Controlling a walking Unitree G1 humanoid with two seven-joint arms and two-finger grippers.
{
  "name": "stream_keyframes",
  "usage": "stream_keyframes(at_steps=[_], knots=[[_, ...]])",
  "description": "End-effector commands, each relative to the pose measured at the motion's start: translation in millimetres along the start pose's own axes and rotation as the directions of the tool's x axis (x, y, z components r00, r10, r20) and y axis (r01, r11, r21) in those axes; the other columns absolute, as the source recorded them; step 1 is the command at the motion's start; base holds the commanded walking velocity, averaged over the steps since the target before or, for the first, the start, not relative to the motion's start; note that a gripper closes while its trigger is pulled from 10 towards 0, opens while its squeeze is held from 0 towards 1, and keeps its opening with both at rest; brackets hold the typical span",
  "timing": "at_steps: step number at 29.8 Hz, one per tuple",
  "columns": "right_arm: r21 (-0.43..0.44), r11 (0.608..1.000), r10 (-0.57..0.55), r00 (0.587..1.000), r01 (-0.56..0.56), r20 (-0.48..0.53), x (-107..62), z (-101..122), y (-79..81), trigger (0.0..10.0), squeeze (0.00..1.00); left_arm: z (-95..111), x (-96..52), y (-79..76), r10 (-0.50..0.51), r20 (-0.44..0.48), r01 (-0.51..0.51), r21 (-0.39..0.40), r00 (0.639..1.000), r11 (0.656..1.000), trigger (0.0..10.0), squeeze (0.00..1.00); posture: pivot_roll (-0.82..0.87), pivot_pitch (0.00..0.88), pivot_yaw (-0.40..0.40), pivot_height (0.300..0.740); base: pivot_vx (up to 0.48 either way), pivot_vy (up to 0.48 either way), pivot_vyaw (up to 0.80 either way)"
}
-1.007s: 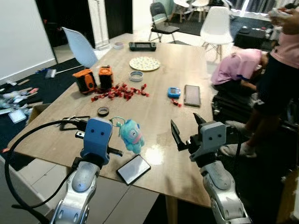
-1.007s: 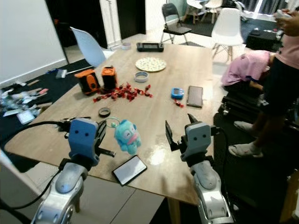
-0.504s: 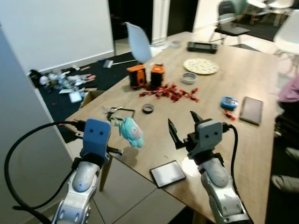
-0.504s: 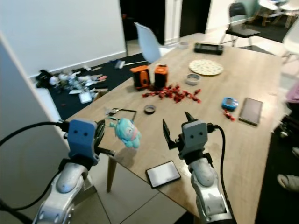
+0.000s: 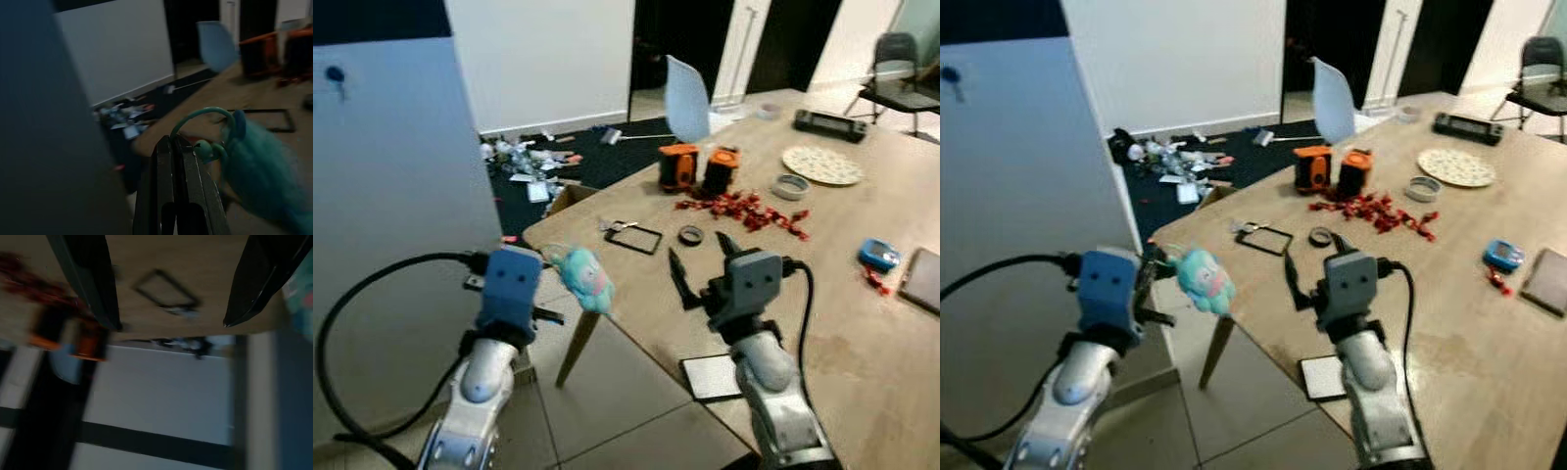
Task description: Hang keys on a hook
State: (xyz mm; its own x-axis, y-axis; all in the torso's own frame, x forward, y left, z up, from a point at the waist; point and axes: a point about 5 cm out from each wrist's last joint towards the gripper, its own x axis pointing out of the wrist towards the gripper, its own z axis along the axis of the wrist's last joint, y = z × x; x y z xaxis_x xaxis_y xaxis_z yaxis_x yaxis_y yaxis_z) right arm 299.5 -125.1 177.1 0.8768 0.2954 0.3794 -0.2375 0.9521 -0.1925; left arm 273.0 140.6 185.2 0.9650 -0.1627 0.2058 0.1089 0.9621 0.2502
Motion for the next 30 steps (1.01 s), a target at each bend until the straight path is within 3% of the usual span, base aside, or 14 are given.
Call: stream_keyframes(at_steps=[1,30], knots=[[0.002,1.000,-0.009,1.000,0.009,-0.022,-3.7,-4.8,-2.6,10.0,0.00,-0.1,-2.1,-3.5,-0.011,-0.001,0.011,-0.004,1.000,1.000,10.0,0.00,0.13,0.115,-0.016,0.740,0.000,0.000,0.80],[0.009,1.000,-0.016,0.999,0.016,-0.032,-5.2,-6.7,-1.4,10.0,0.00,-1.8,-1.1,-1.8,0.003,-0.012,-0.003,-0.003,1.000,1.000,10.0,0.00,0.13,0.124,-0.015,0.740,0.000,0.000,0.76]])
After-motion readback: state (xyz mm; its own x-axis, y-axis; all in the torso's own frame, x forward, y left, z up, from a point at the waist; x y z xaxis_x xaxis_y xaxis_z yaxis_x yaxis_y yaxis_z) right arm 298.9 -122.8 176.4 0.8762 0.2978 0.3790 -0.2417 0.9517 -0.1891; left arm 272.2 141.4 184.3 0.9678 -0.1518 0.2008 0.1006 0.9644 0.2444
